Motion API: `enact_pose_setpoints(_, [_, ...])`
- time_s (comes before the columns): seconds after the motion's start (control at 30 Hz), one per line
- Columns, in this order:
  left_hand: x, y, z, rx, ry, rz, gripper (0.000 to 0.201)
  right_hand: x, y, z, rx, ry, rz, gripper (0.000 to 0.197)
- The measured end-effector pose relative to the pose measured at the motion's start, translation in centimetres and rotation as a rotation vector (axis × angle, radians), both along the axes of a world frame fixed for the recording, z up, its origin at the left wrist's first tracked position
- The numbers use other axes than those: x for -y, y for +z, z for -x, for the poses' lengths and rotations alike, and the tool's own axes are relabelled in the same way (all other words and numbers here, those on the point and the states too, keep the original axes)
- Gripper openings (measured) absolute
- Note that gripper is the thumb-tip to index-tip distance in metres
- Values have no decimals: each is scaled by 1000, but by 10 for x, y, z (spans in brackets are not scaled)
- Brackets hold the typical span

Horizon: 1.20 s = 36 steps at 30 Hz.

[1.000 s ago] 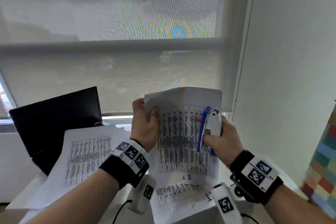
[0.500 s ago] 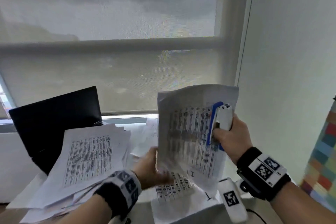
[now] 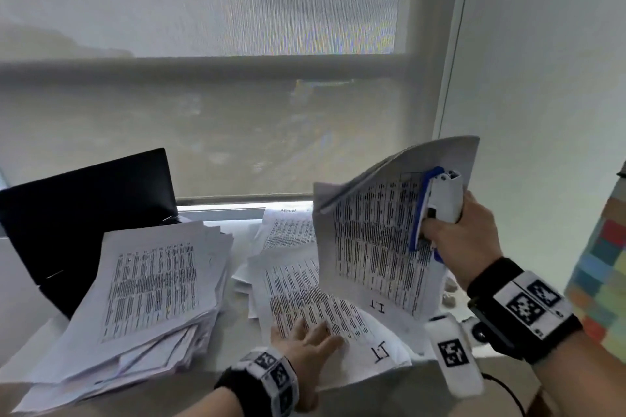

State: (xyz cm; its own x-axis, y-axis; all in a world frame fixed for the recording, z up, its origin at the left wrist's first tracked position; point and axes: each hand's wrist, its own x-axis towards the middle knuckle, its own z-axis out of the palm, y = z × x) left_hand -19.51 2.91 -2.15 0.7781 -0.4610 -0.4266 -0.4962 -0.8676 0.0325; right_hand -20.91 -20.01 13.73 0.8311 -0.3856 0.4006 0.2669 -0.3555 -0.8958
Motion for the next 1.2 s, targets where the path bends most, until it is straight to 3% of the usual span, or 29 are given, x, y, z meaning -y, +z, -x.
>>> enact_pose_setpoints(0.1, [-18,7,-19,39,94,-11,63,2,-1,1,0,8,-38,22])
enact_pose_setpoints(0.17, [-31,16,-30,29,128,-31,61,1,0,-1,-2,10,-64,20])
enact_pose_setpoints(0.2, [-37,21,-35,37,147,-36,68,0,1,-2,-7,15,-90,20])
enact_pose_setpoints(0.27, [-44,33,-40,37,244,60,101,-3,4,-4,-11,49,-145,20])
enact_pose_setpoints(0.33, [-48,50,-40,-41,337,362,141,-6,6,-4,-17,79,-161,29])
enact_pose_setpoints(0.4, [-44,77,-31,-65,338,734,148,-7,9,-4,-38,130,-178,34])
enact_pose_setpoints(0.47, [-30,101,-28,12,318,1089,115,-8,13,-3,-65,200,-168,28])
enact_pose_setpoints(0.53, [-14,119,-33,124,327,1432,67,-8,18,-2,-65,225,-97,26])
enact_pose_setpoints(0.63, [4,136,-43,312,484,1693,11,-5,23,0,2,155,30,36])
enact_pose_setpoints(0.73, [31,136,-36,406,467,1667,11,-5,27,8,110,11,170,16])
enact_pose_setpoints(0.83, [63,131,-19,443,316,1582,7,-8,19,20,163,-70,240,36])
enact_pose_setpoints(0.9, [78,123,-18,394,294,1536,8,-1,5,24,113,-69,208,35])
enact_pose_setpoints(1.03, [88,110,-30,303,388,1477,10,25,-29,21,-100,-90,180,10])
enact_pose_setpoints(1.2, [93,118,-42,353,406,1503,9,46,-38,16,-127,-102,116,16])
